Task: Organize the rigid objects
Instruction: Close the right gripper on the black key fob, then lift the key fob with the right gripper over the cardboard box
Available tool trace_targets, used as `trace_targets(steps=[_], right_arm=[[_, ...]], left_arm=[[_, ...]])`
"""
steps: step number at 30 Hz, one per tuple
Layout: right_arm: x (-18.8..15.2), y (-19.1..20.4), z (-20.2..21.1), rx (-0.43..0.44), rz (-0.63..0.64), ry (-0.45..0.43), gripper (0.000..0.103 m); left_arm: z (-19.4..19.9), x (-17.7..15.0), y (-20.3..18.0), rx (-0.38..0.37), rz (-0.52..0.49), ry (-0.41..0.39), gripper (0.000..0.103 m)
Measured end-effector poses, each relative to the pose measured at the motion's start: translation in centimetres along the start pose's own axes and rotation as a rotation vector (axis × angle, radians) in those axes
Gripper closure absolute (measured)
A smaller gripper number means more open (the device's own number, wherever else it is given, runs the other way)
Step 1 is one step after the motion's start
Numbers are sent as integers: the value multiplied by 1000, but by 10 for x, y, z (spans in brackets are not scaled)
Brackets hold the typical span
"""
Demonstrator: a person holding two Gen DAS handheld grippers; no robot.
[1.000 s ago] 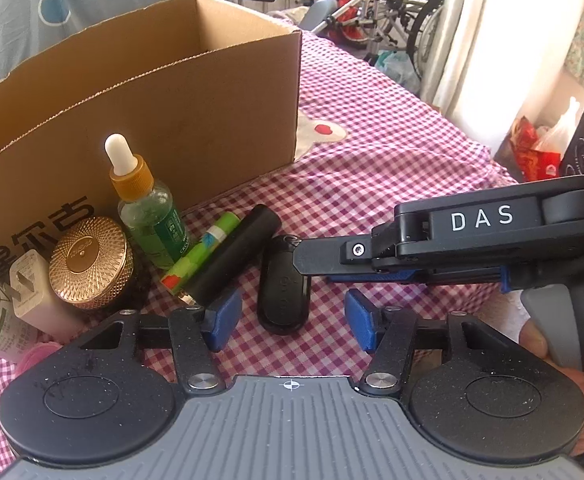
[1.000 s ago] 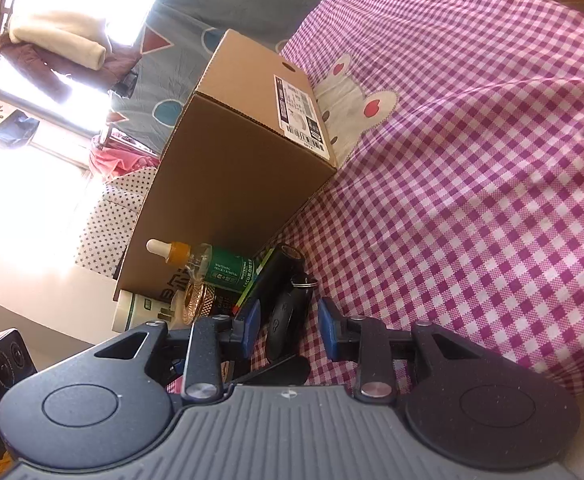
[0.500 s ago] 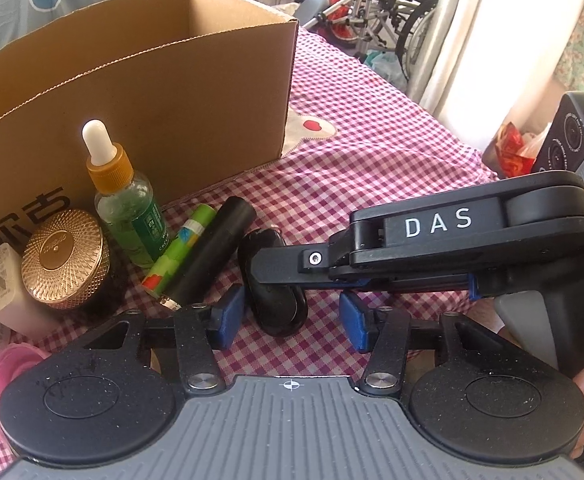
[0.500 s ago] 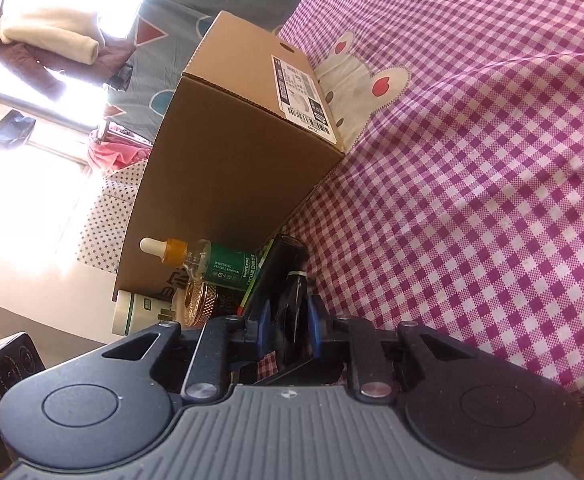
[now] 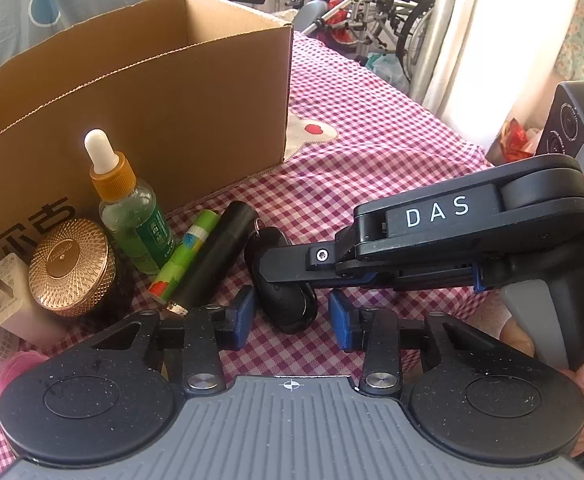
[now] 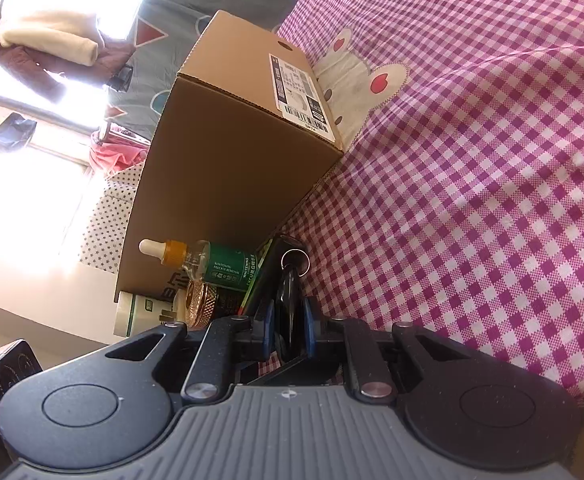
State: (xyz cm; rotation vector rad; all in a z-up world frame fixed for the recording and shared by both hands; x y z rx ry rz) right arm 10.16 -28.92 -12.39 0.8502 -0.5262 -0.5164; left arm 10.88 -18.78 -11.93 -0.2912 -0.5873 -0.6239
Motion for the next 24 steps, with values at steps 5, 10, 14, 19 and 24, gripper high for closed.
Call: trace_targets(steps=[5,10,14,19,24], right_arm=[[-3,1,5,4,0,-8,86],[-6,5,13,17,-1,-19,86],[-9,13,22,27,12,-36,86],[-14,28,35,33,35,-63,86],[-20,47,50,42,69,-94,86]], left_arm=[[1,-1,-2,-4,-9,-2,66],[7,-1,-8,5,-29,-7,66],[18,0,-14,11,-41,-25,66],[34,1,-20,14,-52,-55,66],[54,2,-26,18,-62,-97,66]])
Point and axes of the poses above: each gripper's, at about its wrist camera, not at the fingertips, and z roughly against the way its jaws point, y to its left, x to its top, the point moved 8 cm from there along -z, roughly the way its jaws point, and after that the axes turned 2 degrees about -x, right-handed, at the moved point
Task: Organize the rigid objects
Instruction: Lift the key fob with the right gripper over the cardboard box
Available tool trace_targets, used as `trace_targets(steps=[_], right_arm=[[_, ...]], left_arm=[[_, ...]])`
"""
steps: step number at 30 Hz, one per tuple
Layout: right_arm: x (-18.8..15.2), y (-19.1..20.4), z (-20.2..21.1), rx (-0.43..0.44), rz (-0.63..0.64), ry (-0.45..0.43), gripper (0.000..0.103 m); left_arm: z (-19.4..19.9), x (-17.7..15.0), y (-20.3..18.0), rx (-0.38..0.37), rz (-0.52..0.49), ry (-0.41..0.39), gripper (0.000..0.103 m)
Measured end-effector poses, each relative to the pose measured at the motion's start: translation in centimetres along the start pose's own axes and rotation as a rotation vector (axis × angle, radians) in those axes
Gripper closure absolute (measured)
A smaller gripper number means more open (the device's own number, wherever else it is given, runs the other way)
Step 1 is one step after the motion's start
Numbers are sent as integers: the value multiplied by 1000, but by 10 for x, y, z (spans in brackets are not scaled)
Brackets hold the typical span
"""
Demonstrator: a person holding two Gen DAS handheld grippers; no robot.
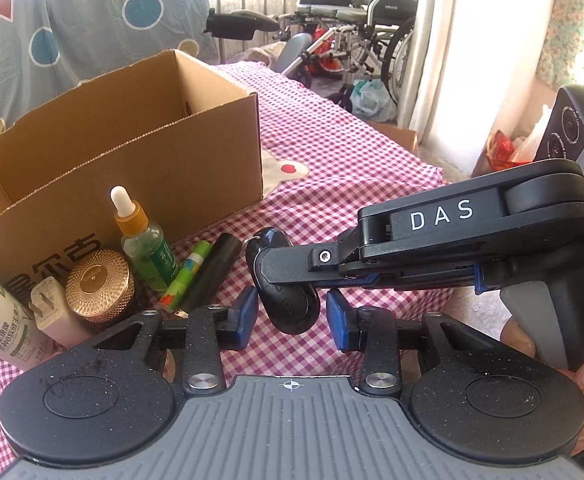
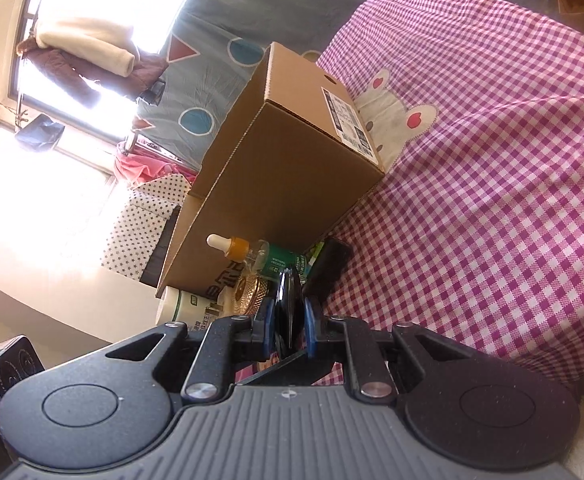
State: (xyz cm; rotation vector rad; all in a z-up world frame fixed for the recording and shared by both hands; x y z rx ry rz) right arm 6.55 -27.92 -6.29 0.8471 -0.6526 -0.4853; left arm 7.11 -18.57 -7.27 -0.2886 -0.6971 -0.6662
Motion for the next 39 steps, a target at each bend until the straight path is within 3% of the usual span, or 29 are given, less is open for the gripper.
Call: trace_targets(steps=[10,18,22,28,34,39], right_arm=[[0,56,26,33,100,-58,86],[27,121,5,99,216,-29,86],[47,155,-28,131,245,36,86],[83,186,-109,102,262,182,86],[112,182,-207,22,188,347,86],[122,162,-274,-29,84,443,86]], left_arm=[[51,13,-3,27,-4,-109,66],[87,45,36,96,43,-183,66],[91,65,72,142,73,-185,66],[70,92,139,149,181,-107,66],[27,99,207,135,289,31,66],[-8,95,246,202,310,111,66]])
Point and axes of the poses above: each gripper's, at about its wrist camera, not at the fingertips, and z roughly against the way its jaws point, y to its left, x to its top, the point moved 8 cm from there along -z, roughly the way its jaws point, and after that the axes turned 2 degrees about -x, right-handed, at the moved point
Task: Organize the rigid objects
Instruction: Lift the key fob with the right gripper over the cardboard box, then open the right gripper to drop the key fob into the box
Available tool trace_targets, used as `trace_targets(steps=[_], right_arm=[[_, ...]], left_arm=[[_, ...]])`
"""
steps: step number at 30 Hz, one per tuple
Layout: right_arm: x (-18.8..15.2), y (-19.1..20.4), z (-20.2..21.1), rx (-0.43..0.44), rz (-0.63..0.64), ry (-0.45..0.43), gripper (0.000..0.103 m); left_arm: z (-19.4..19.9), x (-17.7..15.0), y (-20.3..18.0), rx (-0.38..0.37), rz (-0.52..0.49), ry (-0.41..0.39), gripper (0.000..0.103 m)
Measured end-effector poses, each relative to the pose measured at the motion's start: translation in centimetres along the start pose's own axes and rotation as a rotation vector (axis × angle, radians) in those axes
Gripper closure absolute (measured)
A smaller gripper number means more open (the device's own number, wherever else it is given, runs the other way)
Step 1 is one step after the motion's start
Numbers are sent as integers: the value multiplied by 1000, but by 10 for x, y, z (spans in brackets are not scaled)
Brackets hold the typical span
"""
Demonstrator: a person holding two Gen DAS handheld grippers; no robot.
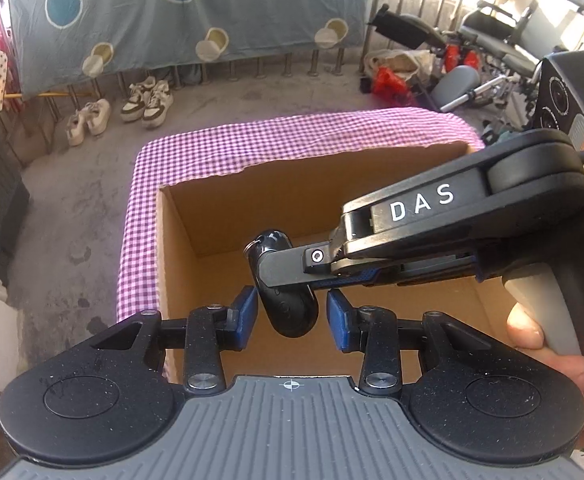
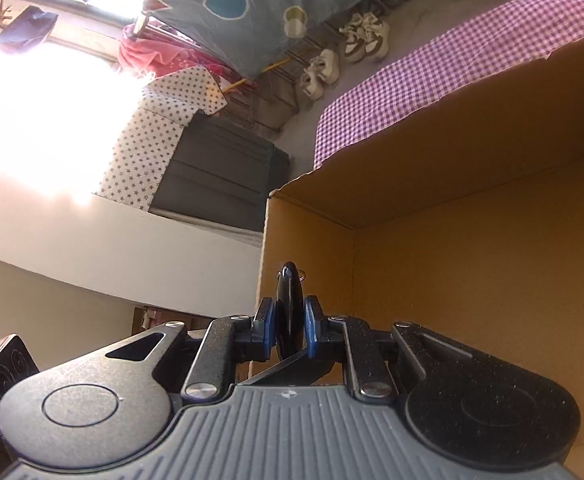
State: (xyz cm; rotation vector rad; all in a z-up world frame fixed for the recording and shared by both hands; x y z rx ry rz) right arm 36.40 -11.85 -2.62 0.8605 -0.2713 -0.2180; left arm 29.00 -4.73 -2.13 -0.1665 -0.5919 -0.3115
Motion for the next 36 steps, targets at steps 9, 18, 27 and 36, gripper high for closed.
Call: trace_targets(steps=[9,18,27,36], right_arm=[[33,-36,-65,-64,-114,53,86],[36,-54,-89,-97,-217,86,69],[28,-30,-26,-61,-155,6,47],[-28,-5,110,126,-28,-129,47]], left_arm=[[-24,10,22,43,6,27,63],[-18,8,23,32,21,19,63],[26,11,23,-28,65,-89,50],[100,-9,-6,-76,41,-207,37]])
Point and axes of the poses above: each gripper's, at about its wrist camera, not at the fingertips, and z roughly against the way its jaws point, y to its left, x to its top, the point moved 8 cm from there along -z, roughly the way its jaws point, and after that the axes turned 2 degrees about -x, right-handed, at the moved point
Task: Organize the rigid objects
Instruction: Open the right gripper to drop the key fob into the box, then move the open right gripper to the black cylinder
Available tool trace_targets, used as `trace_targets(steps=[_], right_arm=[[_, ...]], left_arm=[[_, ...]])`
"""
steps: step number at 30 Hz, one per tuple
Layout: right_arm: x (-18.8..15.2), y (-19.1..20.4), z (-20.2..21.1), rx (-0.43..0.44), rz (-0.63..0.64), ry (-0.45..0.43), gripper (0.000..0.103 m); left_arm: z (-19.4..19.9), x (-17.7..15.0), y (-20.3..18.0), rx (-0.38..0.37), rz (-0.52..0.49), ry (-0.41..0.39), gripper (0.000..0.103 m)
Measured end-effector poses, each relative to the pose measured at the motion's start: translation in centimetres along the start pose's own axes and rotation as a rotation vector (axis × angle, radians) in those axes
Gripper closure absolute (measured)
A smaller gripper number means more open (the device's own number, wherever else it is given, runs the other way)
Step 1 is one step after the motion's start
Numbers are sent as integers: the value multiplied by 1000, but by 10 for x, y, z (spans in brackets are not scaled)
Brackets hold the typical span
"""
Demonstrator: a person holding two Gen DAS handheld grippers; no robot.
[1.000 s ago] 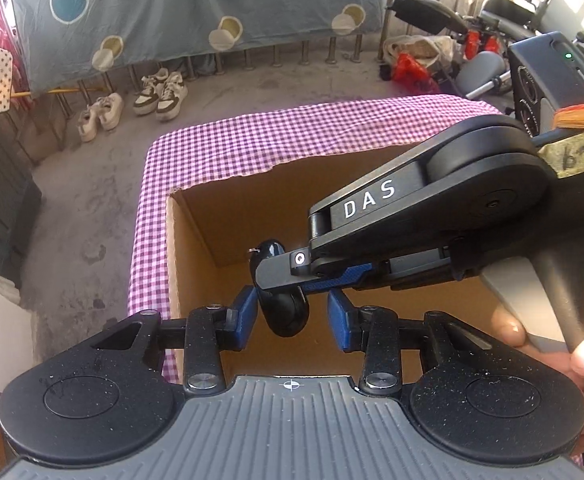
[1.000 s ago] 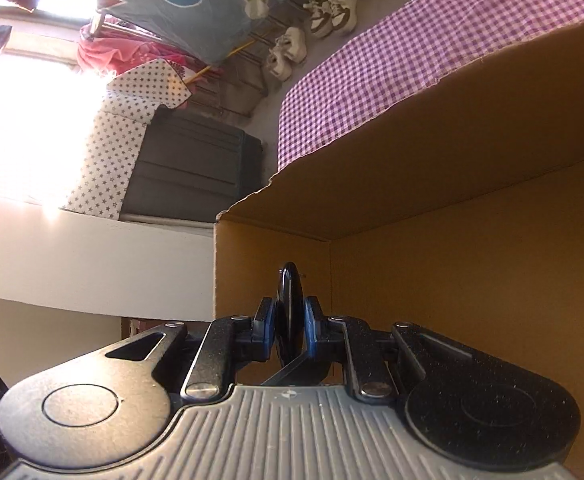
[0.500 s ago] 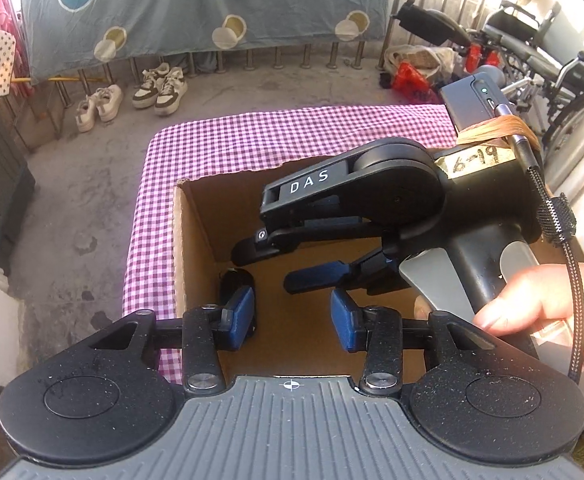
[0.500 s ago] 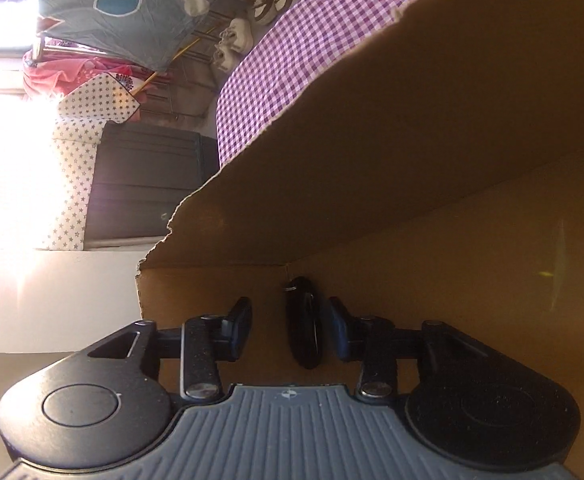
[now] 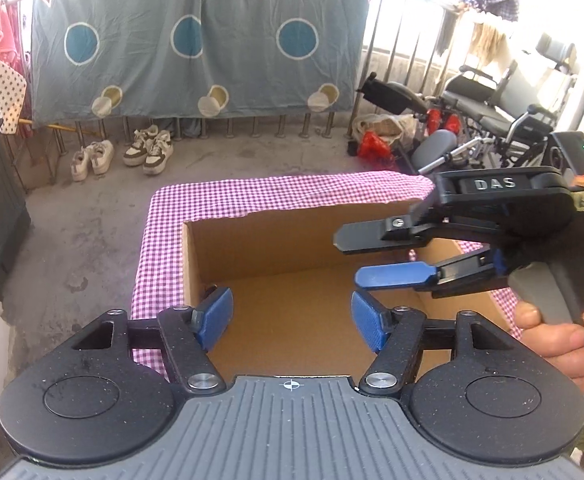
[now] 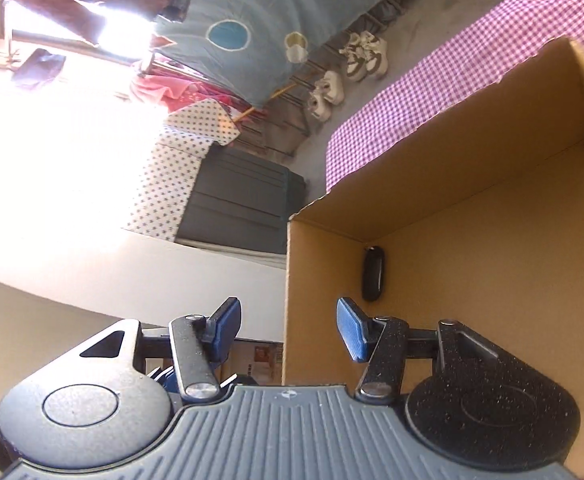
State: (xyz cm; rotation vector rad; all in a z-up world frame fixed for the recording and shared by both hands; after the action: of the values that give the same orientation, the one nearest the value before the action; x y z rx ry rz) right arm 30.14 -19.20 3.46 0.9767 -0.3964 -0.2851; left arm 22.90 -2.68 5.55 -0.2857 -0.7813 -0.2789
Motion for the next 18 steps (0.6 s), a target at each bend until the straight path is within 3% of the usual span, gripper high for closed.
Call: trace_targets(steps=[4,8,14,18], right_arm=[[-38,-10,63,62,11,-82,47],[-83,-48,97,55,-28,-163,47],[-141,-118,105,-24,-155,-212,47],[-159,-143,104,-45,-192,-195,47]], left_arm=[[20,-20,-24,-42,-36,-19,34],[25,-48,-47,-98,-54,-20,33],[-1,-97,-82,-132,-102,61,32],[-21,-124,-97,-138,-105,137,32]])
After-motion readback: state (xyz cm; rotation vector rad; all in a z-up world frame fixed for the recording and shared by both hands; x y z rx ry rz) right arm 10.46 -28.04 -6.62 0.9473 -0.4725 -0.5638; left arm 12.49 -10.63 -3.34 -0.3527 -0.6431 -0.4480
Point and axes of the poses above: each gripper's, at about its wrist camera, not at the fingertips, and z roughly against the way its jaws point, y to its left, x to its top, the point moved 8 cm from there along -z, roughly the way its jaws point, and after that the axes turned 2 degrees about -x, right-handed, at the moved point
